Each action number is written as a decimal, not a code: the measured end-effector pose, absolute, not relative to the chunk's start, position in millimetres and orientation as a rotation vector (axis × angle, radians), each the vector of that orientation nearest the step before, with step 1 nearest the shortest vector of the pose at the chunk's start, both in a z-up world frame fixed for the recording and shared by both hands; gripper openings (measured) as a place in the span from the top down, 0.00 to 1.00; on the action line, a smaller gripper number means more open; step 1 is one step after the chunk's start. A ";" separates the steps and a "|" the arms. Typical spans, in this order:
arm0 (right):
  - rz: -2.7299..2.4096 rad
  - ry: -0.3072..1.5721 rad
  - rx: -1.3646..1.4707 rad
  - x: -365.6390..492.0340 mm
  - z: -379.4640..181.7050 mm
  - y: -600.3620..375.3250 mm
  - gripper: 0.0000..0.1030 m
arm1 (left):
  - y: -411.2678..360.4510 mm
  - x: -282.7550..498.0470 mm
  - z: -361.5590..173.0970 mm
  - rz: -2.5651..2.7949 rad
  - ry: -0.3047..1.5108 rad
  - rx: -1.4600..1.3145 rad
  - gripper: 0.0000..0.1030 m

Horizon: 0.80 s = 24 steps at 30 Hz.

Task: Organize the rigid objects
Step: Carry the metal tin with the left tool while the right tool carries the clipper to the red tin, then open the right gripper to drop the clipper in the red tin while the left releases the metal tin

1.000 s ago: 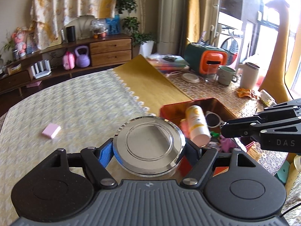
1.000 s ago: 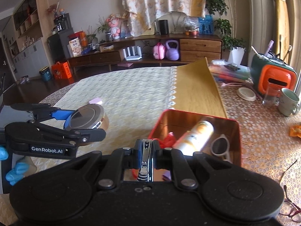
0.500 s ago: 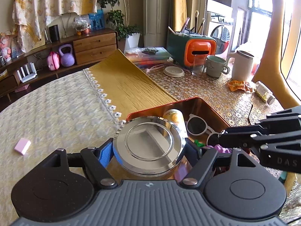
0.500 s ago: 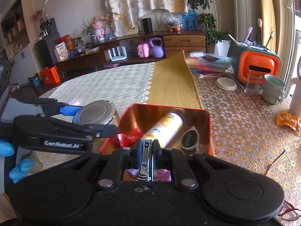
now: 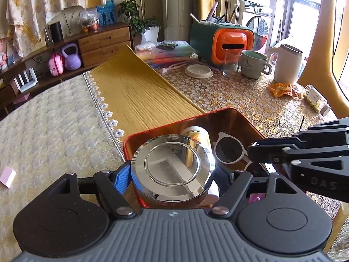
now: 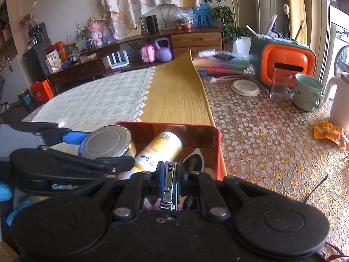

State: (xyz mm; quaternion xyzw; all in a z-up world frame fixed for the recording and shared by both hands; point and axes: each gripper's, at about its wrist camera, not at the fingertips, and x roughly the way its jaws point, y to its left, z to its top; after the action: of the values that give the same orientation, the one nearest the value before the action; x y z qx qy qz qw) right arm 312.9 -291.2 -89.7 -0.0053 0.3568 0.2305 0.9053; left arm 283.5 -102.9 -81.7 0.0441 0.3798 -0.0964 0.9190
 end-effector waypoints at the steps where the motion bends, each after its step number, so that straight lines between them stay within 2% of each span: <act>1: 0.471 0.743 -0.011 315.3 -92.1 -291.4 0.90 | -103.2 283.9 -83.4 -0.198 0.784 0.091 0.25; 13: 0.449 0.802 -0.043 322.6 -107.9 -289.9 0.90 | -114.1 280.0 -98.0 -0.215 0.810 0.119 0.25; 24: 0.429 0.827 -0.043 318.7 -108.4 -293.5 0.80 | -112.5 277.0 -99.7 -0.224 0.815 0.095 0.26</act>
State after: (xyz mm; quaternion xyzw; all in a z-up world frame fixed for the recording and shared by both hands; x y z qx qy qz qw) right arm 318.7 -293.5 -108.4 -0.0210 0.3986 0.2067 0.8933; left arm 277.0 -112.5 -99.7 0.0459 0.3952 -0.1088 0.9110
